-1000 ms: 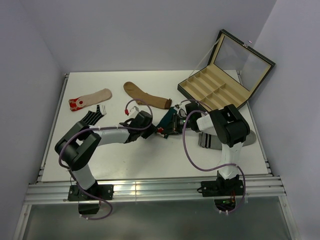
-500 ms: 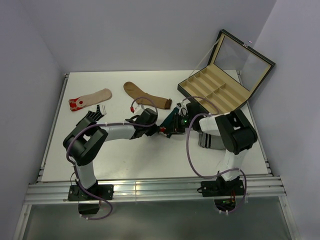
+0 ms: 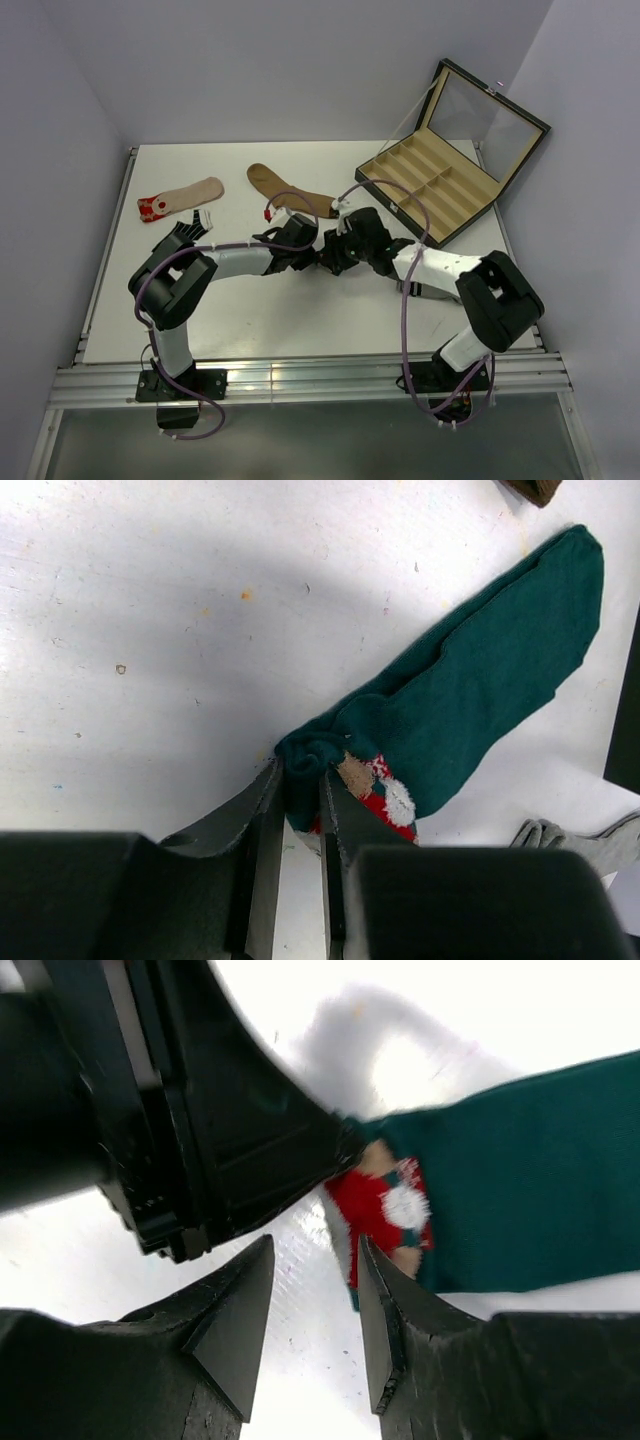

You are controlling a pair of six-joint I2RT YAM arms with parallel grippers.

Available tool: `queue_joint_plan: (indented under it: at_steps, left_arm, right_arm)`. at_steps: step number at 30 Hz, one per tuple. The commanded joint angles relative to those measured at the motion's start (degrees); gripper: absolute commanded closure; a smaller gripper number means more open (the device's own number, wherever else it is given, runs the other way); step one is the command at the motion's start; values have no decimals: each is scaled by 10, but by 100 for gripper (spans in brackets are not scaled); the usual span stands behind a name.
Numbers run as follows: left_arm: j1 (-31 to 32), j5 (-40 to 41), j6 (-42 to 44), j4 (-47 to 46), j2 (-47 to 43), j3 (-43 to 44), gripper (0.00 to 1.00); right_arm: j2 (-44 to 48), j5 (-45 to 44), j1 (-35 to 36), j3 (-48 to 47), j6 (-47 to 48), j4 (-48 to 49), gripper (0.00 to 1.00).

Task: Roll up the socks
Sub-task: Roll the sock at the center of the board.

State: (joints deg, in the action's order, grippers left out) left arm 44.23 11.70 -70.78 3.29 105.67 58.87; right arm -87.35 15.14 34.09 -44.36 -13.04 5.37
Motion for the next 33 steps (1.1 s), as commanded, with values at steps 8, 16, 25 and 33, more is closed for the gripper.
queue_joint_plan:
  at_steps: [8,16,25,33]
  left_arm:
    - [-1,15,26,44,9,4,77]
    - [-1,19,32,45,7,3,77]
    - [-1,19,37,48,6,5,77]
    - [-4,23,38,47,-2,2,75]
  right_arm:
    - [-68,-84,44,-13,54,-18,53]
    - [-11,-134,63,-13,78,-22,51]
    - [-40,-139,75,-28,100,-25,50]
    - [-111,-137,90,-40,96,-37,51]
